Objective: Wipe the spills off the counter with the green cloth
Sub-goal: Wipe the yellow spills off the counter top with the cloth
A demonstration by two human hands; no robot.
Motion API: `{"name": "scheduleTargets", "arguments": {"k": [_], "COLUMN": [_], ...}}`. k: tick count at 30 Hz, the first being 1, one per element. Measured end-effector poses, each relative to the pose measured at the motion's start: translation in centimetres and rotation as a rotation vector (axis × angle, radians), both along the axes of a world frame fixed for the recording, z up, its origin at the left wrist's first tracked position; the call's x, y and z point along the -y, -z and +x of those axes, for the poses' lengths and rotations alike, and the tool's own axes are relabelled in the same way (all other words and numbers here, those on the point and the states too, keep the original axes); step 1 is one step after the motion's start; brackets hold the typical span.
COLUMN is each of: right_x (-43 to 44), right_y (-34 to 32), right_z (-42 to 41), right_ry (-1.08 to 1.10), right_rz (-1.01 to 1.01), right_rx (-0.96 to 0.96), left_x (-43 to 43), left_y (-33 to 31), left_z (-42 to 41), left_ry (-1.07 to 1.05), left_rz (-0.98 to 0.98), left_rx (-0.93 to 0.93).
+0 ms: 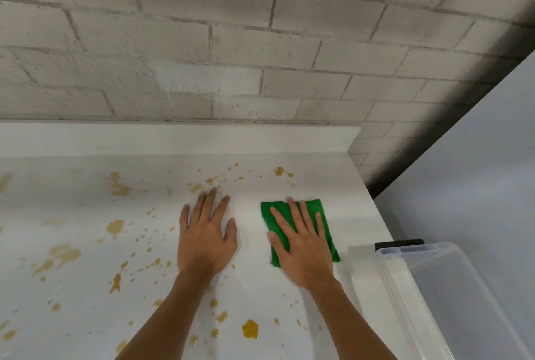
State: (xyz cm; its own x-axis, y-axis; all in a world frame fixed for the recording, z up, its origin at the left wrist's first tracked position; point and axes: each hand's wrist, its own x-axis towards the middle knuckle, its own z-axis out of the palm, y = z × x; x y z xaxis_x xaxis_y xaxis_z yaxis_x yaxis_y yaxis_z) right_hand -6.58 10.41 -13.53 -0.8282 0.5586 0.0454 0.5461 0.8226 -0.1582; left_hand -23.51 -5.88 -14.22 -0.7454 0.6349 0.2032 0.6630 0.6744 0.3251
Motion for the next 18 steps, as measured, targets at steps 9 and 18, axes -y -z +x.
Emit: {"name": "scheduleTargets", "arguments": {"k": [9, 18], "right_x": [0.8, 0.2], "right_y": [-0.2, -0.1], "right_z": [-4.1, -5.5], "right_ry": [-0.102, 0.1], "right_rz": [-0.01, -0.015], "right_rx": [0.02, -0.001], "left_x": [-0.1, 0.1], "left_y": [0.1, 0.0], "left_z": [-0.1, -0.1], "left_ry": [-0.01, -0.003], "left_rz": [0.006, 0.004], "left_rx": [0.008, 0.017]}}
